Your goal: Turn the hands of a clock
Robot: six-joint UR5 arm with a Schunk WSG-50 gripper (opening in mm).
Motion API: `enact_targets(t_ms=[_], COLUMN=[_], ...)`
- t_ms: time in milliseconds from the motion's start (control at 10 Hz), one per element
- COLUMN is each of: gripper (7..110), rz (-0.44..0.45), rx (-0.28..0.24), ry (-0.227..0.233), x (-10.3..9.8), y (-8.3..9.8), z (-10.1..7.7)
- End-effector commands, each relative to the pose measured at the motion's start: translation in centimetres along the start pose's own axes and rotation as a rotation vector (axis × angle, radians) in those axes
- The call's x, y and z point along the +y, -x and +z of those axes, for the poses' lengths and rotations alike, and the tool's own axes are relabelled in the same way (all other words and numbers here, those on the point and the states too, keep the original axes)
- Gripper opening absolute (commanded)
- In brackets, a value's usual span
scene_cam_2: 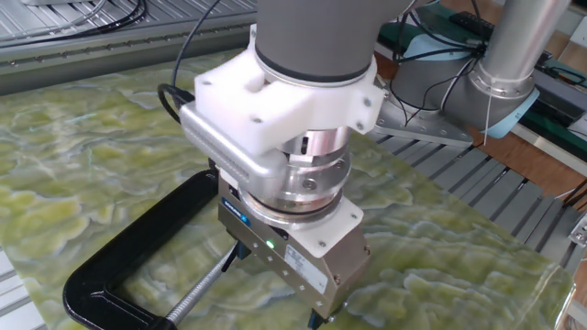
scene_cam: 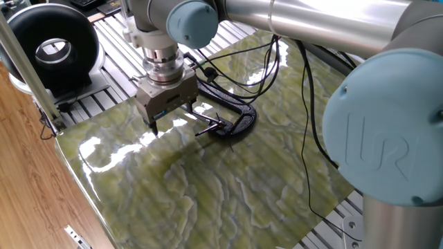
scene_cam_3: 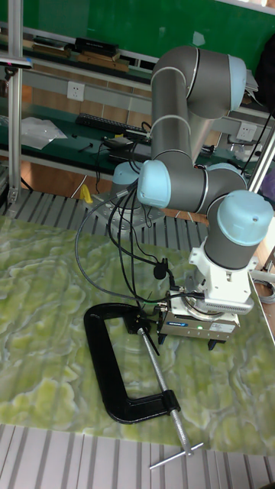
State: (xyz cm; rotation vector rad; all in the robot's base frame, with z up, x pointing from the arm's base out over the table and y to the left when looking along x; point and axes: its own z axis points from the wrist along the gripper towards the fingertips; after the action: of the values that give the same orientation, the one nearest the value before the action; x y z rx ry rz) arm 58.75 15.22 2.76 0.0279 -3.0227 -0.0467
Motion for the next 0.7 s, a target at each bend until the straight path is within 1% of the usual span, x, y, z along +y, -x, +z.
enact_targets(t_ms=[0,300,600], gripper=[7,7,7], rz=[-0.044,-0.052,-0.054], rx=[0.012,0.017,0.019], ry=[0.013,0.012,0.021], x=[0.01,-0.17,0.21], y=[-0.39,-0.6,-0.76], z=[0.61,0.83,1.17])
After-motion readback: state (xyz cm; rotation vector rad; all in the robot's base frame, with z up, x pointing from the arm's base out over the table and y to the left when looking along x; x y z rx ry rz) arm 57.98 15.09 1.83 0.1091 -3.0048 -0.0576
